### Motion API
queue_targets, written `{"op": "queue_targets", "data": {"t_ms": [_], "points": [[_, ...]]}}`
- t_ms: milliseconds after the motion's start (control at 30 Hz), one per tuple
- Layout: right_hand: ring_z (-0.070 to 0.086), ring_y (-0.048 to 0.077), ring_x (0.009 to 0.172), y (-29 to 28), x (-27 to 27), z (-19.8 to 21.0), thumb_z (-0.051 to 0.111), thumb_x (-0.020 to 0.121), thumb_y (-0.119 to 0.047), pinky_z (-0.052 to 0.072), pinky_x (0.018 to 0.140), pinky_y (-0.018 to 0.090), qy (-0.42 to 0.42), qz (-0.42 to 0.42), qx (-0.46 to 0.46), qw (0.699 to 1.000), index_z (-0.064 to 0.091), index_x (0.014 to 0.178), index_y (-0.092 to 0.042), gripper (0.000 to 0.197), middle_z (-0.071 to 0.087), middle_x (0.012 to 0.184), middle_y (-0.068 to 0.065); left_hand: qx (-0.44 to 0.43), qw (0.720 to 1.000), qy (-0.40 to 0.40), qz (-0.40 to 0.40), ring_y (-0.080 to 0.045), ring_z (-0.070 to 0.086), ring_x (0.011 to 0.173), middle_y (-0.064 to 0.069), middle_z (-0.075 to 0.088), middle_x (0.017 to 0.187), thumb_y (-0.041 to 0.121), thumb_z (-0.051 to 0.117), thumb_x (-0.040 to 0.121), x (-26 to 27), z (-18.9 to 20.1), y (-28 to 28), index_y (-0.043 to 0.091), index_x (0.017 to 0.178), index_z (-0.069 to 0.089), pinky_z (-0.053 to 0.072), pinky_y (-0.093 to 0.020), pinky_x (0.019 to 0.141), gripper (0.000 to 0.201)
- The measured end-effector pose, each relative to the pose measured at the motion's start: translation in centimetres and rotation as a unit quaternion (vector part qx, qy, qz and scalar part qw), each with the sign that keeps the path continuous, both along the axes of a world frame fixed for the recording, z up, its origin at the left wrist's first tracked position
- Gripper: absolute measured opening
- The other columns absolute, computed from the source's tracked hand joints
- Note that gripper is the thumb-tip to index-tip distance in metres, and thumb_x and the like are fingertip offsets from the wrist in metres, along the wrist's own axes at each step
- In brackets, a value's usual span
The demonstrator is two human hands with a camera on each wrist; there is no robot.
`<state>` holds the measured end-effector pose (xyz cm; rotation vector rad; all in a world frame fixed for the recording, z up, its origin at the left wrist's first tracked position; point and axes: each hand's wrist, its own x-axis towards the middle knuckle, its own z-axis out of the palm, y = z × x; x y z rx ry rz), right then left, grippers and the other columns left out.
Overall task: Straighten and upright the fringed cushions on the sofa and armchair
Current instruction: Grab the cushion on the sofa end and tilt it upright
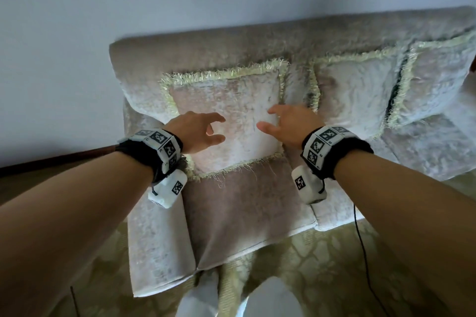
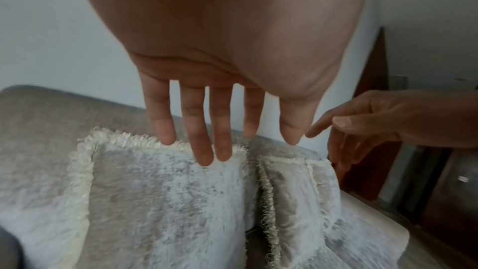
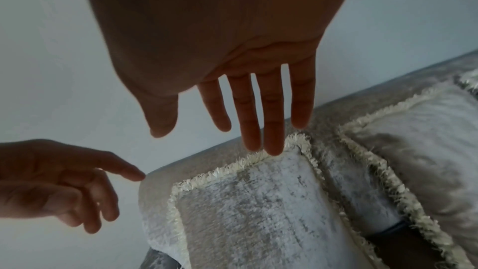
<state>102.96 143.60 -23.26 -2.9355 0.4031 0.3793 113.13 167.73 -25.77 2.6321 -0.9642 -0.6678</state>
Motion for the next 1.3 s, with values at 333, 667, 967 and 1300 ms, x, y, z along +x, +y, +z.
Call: {"op": "queue_targets", "data": {"t_ms": [333, 667, 967, 1300], "points": [[0.06, 0.029, 0.115, -9.2, 11.8, -13.0, 0.044, 0.093, -0.07, 0.05, 0.094, 0.042, -0.06, 0.045, 0.132, 0.988, 0.033, 0.154, -0.033, 0.073, 0.065, 0.125, 0.007, -0.038, 0.987, -0.022, 0.152, -0.018, 0.069, 0.097, 0.006, 0.071, 0.111, 0.071, 0.046, 0.09, 6.7, -10.3, -5.5, 0.055, 0.153, 0.013, 0.057, -0.045, 0.089, 0.073], [0.033, 0.027, 0.136, -17.5, 14.6, -30.2, 0.055, 0.083, -0.072, 0.029, 0.1, 0.022, -0.226, -0.068, 0.204, 0.95, 0.022, 0.157, -0.042, 0.087, 0.021, 0.156, 0.015, -0.107, 0.891, -0.117, 0.425, -0.031, 0.066, 0.101, -0.012, 0.047, 0.136, 0.073, 0.065, 0.072, 7.7, -28.1, -8.6, 0.049, 0.155, 0.025, 0.058, -0.053, 0.082, 0.095], [0.02, 0.039, 0.149, -17.1, 17.7, -38.4, 0.053, 0.081, -0.065, 0.026, 0.113, 0.031, -0.254, -0.067, 0.293, 0.919, 0.004, 0.161, -0.024, 0.102, 0.006, 0.164, 0.027, -0.246, 0.841, -0.146, 0.46, -0.025, 0.023, 0.151, -0.02, 0.023, 0.16, 0.055, 0.082, 0.058, 11.2, -37.6, -8.0, 0.023, 0.162, 0.016, 0.019, -0.017, 0.12, 0.127], [0.019, 0.041, 0.15, -17.0, 19.0, -39.1, 0.042, 0.095, -0.067, 0.016, 0.125, 0.038, -0.379, 0.044, 0.294, 0.876, 0.024, 0.15, 0.013, 0.099, 0.021, 0.158, 0.033, -0.349, 0.809, -0.167, 0.442, -0.003, 0.033, 0.141, 0.008, 0.034, 0.143, 0.064, 0.083, 0.064, 10.9, -38.4, -9.9, 0.004, 0.157, 0.021, 0.025, -0.029, 0.122, 0.127]]}}
